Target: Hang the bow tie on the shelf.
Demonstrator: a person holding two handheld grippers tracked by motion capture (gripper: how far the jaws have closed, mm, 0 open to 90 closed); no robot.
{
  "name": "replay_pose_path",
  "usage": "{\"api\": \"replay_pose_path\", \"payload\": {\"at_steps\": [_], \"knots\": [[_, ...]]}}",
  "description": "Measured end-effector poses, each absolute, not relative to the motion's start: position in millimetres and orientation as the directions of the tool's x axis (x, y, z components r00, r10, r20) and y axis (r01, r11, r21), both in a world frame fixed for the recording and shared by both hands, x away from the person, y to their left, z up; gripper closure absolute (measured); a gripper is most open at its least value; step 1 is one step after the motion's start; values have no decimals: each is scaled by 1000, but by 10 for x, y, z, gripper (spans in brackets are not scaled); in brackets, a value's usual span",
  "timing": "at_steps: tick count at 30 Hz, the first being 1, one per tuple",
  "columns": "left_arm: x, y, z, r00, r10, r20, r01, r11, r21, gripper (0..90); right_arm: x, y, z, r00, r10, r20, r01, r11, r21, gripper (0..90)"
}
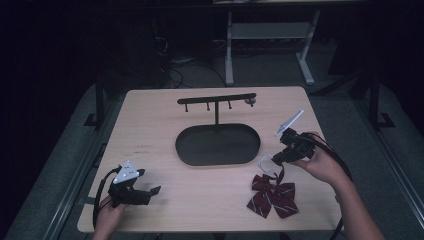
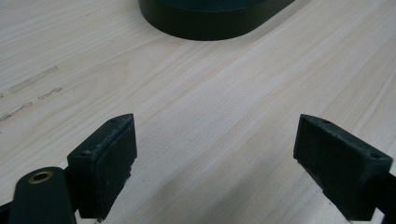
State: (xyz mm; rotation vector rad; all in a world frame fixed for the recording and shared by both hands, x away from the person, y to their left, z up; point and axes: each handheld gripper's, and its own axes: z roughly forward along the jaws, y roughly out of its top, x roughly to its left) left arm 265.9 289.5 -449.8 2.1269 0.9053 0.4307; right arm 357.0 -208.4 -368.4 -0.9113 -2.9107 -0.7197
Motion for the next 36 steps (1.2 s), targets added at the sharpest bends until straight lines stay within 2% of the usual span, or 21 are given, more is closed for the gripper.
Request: {"api": "replay_pose_path", "payload": {"at_steps": [25, 36], "knots": [[2655, 2888, -4500, 688, 725, 7, 460, -445, 768, 131, 3523, -2002, -3254, -866, 489, 104, 471, 728, 499, 869], [2658, 2893, -4502, 690, 724, 12, 460, -451, 765, 131, 3551, -1934, -3124, -873, 480, 84, 453, 735, 505, 869]]}}
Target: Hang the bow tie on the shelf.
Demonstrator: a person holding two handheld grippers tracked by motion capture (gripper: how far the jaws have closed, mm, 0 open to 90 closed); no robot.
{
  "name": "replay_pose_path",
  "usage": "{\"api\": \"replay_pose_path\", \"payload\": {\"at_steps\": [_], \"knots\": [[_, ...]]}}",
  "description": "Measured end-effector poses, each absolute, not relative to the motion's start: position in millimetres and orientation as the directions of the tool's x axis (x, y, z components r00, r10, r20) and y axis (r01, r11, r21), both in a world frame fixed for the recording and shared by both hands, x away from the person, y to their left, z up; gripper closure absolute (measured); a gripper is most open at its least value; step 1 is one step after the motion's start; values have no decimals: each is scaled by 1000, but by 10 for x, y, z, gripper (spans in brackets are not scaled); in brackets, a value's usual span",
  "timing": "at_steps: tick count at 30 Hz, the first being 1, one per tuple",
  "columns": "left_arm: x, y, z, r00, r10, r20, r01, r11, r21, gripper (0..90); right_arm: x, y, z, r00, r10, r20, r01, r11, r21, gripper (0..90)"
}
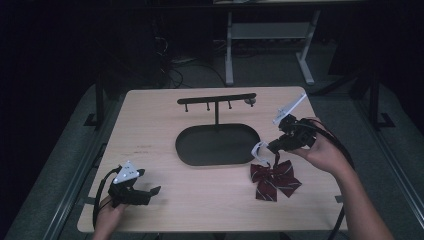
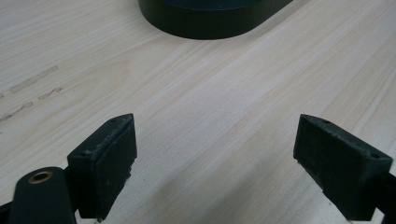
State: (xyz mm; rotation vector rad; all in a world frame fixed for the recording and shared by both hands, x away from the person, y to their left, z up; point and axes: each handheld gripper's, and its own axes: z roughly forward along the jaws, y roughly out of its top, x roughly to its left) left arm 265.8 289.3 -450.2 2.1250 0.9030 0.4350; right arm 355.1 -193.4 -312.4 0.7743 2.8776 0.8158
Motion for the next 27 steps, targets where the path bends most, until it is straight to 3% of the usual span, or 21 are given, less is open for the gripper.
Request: {"api": "replay_pose_path", "payload": {"at_steps": [27], "knots": [[2658, 2907, -4496, 686, 728, 11, 459, -444, 770, 130, 3713, -1820, -2931, -878, 472, 74, 443, 746, 498, 870]]}}
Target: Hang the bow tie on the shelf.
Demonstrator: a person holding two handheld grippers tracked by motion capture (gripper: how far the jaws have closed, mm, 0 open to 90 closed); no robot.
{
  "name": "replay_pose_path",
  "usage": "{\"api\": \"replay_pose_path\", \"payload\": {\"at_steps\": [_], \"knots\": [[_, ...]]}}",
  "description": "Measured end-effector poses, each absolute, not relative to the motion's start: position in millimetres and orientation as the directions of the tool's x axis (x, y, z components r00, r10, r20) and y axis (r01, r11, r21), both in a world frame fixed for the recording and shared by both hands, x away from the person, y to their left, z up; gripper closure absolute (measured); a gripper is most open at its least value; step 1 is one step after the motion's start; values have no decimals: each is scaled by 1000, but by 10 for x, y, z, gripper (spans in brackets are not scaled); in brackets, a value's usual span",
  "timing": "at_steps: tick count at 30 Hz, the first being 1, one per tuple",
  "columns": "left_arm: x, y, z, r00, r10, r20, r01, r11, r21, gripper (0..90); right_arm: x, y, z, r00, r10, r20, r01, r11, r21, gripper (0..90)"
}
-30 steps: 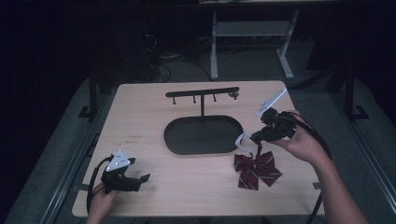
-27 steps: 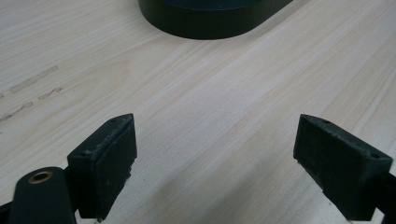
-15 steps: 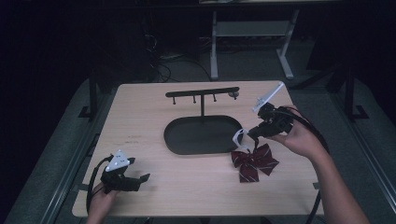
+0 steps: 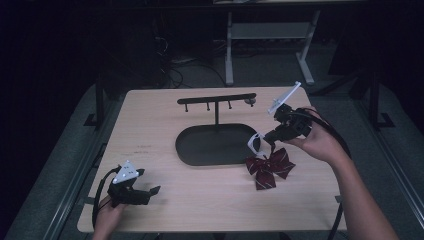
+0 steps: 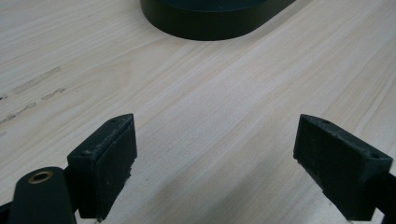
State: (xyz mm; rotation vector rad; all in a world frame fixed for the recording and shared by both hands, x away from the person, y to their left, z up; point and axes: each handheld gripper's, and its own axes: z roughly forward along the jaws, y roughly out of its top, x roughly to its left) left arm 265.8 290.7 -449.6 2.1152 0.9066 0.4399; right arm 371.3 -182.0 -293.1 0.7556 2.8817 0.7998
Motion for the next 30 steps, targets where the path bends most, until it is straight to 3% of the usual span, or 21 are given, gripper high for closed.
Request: {"api": "replay_pose_path", "payload": {"at_steps": [30], "knots": [[2649, 2923, -4475, 689, 724, 19, 451, -451, 770, 131, 3940, -1662, -2873, -882, 463, 87, 442, 750, 493, 869]]}}
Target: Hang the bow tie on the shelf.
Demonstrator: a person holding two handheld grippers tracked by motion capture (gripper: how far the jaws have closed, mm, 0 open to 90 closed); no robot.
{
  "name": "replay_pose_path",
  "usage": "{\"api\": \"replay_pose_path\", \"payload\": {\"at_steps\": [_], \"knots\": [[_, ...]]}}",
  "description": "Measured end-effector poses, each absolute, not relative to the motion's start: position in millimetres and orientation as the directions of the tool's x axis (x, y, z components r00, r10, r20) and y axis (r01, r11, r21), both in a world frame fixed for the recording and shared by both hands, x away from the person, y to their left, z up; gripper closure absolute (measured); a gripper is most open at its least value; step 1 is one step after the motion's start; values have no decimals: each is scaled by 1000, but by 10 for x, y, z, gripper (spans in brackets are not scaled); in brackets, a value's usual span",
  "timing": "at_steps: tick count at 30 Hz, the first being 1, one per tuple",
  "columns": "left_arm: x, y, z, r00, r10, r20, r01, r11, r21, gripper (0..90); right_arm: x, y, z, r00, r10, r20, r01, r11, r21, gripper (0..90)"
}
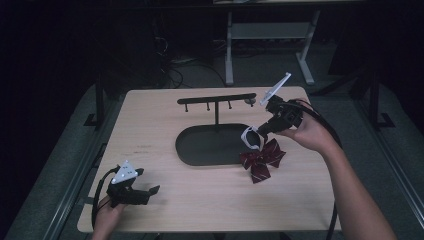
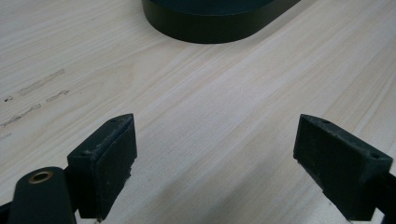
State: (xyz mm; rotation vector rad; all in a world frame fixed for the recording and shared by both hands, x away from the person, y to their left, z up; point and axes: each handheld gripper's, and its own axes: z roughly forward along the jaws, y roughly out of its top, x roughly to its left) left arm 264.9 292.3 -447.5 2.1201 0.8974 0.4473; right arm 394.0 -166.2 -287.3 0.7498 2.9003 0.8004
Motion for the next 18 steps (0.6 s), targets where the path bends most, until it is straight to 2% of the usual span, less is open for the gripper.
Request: {"api": "replay_pose_path", "payload": {"at_steps": [18], "knots": [[2641, 2917, -4470, 687, 727, 11, 455, -442, 773, 131, 4120, -1633, -2830, -869, 489, 75, 463, 748, 475, 869]]}}
